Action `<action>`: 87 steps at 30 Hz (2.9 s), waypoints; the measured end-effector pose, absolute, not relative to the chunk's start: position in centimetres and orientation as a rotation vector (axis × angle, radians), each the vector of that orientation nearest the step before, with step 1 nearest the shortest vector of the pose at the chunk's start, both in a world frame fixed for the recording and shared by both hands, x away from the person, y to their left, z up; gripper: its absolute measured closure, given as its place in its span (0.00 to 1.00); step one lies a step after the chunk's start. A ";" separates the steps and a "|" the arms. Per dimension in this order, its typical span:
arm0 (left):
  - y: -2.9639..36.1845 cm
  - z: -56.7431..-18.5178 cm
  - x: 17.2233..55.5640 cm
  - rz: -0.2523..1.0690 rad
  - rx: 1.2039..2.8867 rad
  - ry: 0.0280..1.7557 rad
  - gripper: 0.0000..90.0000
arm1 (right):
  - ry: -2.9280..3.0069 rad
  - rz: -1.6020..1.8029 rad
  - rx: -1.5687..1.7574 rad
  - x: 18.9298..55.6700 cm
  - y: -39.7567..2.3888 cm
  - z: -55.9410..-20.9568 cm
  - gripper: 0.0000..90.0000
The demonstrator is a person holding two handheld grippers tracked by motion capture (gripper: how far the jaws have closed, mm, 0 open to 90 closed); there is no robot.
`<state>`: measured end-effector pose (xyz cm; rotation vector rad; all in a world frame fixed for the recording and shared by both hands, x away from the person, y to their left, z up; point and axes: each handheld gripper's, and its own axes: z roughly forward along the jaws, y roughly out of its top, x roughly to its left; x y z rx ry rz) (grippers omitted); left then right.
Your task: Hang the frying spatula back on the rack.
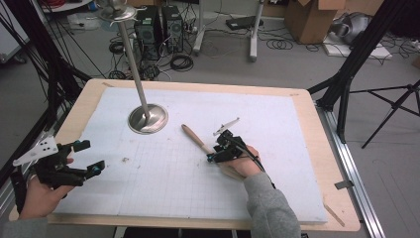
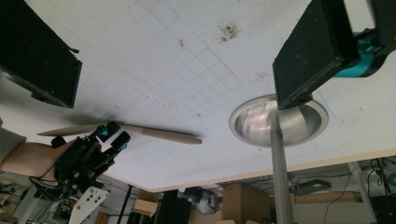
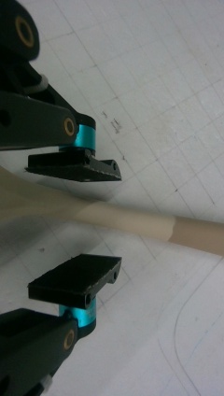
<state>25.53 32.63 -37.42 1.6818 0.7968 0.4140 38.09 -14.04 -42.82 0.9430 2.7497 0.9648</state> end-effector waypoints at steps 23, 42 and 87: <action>32.5 -37.4 25.6 0.415 1.685 0.798 0.02 | 2.758 0.821 0.787 36.8 -12.8 -42.4 0.85; 32.5 -37.3 25.6 0.419 1.681 0.793 0.02 | 2.761 0.944 0.842 36.6 -13.6 -41.4 0.86; 32.4 -37.3 26.2 0.393 1.658 0.782 0.02 | 2.566 1.400 0.624 36.3 -16.9 -32.1 0.86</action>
